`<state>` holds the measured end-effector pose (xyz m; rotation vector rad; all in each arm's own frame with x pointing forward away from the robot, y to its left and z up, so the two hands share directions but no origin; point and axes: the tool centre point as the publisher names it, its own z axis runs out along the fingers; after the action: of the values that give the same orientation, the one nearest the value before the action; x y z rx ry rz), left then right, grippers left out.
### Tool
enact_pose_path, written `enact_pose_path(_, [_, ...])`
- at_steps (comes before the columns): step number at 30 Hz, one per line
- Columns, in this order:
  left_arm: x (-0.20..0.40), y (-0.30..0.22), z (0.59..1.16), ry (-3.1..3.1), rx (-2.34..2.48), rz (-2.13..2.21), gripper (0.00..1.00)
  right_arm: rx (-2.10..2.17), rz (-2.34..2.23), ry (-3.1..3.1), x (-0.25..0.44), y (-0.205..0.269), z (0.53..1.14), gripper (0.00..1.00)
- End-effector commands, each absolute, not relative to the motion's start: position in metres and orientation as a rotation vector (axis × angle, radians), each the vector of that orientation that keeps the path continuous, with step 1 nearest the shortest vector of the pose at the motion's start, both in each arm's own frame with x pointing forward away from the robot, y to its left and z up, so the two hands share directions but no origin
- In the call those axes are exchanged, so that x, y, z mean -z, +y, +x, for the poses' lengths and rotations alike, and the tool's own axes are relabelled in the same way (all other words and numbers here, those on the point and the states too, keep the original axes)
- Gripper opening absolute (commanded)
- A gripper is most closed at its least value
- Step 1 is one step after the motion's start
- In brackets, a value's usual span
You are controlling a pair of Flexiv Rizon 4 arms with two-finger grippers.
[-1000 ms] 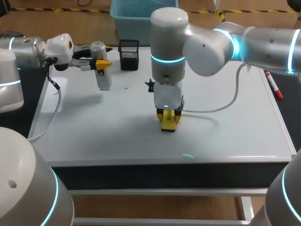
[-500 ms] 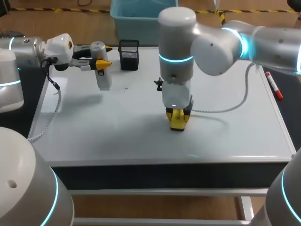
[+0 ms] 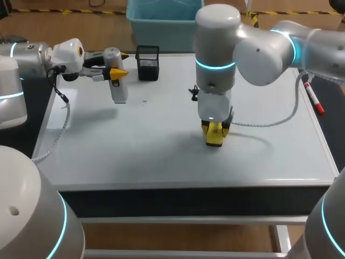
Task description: Pick up the inspection probe, press it on each red-marked spot on the whiteboard one by one, put down the probe, pick up the eraser, and wipe off all the red marks.
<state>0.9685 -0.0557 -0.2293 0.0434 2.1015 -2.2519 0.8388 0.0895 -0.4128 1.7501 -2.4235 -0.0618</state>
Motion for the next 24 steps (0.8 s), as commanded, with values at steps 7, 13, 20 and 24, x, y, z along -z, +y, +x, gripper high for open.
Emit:
enact_pose_path(7, [0.229, -0.056, 0.970, 2.099, 2.256, 0.048, 0.00, 0.037, 1.783, -2.429, 0.379, 0.076, 0.850, 0.00])
enact_pose_path(13, [0.229, -0.056, 0.970, 2.099, 2.256, 0.048, 0.00, 0.064, 1.848, -2.409, 0.374, 0.101, 0.837, 0.00])
enact_pose_path(20, [0.229, -0.056, 0.970, 2.099, 2.256, 0.048, 0.00, 0.131, 1.930, -2.337, 0.381, 0.147, 0.817, 0.00])
enact_pose_path(24, [0.229, -0.056, 0.970, 2.099, 2.256, 0.048, 0.00, 0.158, 1.946, -2.307, 0.388, 0.162, 0.814, 0.00])
